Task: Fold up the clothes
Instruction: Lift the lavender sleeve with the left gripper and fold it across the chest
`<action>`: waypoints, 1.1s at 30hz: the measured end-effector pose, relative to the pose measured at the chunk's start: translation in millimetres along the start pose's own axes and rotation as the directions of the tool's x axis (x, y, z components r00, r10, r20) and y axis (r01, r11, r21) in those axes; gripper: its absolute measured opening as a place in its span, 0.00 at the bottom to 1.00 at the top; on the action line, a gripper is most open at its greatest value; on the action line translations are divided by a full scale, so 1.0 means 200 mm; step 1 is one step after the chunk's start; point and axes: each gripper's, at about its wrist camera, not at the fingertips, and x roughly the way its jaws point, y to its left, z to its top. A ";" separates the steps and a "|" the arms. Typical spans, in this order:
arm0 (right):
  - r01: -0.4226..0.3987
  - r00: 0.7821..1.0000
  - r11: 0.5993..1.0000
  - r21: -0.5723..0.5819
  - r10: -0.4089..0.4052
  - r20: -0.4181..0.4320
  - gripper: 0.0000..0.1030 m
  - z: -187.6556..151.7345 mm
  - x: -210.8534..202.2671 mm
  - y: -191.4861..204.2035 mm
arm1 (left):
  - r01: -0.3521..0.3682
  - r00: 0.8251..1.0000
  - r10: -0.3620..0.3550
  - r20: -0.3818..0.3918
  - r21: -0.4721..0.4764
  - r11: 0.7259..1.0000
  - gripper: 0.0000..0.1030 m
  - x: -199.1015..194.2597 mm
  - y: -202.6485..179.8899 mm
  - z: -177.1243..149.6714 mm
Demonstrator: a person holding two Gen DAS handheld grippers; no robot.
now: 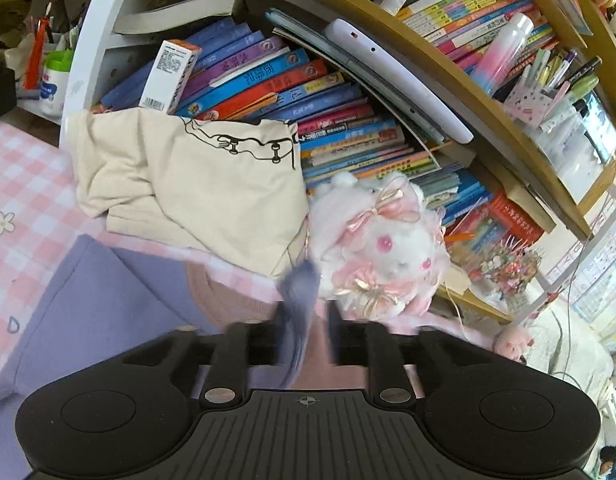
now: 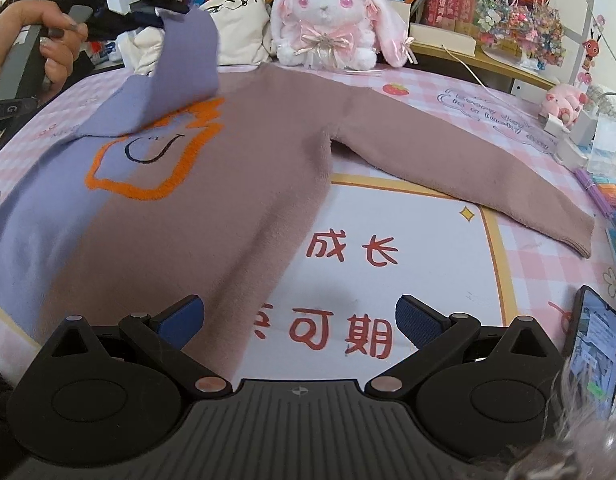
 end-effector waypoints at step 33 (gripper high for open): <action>0.078 0.996 0.967 0.242 -0.066 -0.059 0.26 -0.10 -0.03 0.29 | -0.258 0.938 0.284 -0.199 0.146 0.955 0.04 -0.68 0.87 -0.43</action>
